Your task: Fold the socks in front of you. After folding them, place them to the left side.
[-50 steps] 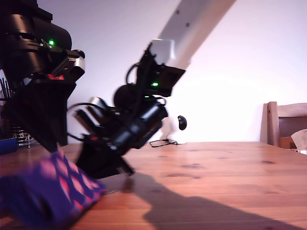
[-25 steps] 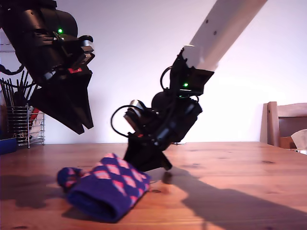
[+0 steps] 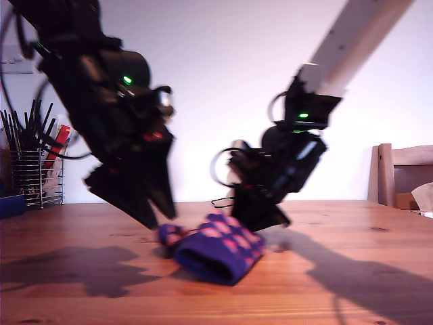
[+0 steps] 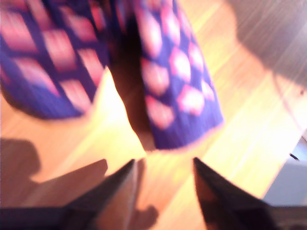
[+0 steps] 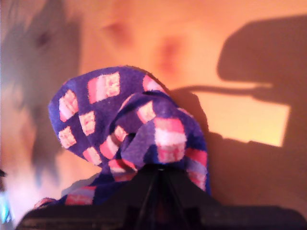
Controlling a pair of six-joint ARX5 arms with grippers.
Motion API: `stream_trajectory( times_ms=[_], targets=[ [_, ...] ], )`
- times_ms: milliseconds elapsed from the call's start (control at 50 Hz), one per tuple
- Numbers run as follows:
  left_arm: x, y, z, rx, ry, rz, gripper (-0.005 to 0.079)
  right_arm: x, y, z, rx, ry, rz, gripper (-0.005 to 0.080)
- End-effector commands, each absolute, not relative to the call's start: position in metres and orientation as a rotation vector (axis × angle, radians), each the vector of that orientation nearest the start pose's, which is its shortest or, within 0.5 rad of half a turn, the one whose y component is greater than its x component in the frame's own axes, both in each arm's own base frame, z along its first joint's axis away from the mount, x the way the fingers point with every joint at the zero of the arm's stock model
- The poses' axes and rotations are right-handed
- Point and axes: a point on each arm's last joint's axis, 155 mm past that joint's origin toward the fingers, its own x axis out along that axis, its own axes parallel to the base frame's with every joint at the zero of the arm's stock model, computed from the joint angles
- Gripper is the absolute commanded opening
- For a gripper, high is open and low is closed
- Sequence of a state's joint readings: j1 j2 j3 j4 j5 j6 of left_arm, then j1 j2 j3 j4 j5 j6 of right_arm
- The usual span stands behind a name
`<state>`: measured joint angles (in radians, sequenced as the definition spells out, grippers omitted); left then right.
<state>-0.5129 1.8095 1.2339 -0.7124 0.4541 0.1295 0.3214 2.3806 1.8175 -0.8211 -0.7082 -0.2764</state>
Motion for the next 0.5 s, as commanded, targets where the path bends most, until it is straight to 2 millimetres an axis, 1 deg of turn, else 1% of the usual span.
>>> stream_trajectory(
  times_ms=[0,80,120,220,360,480],
  targets=[
    [0.302,-0.265,0.059,0.135,1.233,-0.913,0.0407,0.410,0.249,-0.046,0.045,1.396,0.974,-0.0011],
    [0.311,-0.269,0.058,0.146,1.195,-0.899,0.0469,0.410,0.249,-0.046,0.044,1.395,0.975,-0.0011],
    [0.314,-0.271,0.058,0.146,1.185,-0.898,0.0482,0.410,0.249,-0.046,0.043,1.392,0.976,-0.0011],
    [0.312,-0.276,0.051,0.128,1.205,-0.894,0.0484,0.411,0.250,-0.045,0.041,1.387,0.978,-0.0011],
    [0.312,-0.275,0.029,0.125,1.254,-0.873,0.0489,0.411,0.250,-0.045,0.044,1.387,0.980,-0.0011],
    [0.313,-0.284,0.024,0.053,1.273,-0.876,0.0502,0.412,0.250,-0.045,0.043,1.383,0.980,-0.0011]
  ],
)
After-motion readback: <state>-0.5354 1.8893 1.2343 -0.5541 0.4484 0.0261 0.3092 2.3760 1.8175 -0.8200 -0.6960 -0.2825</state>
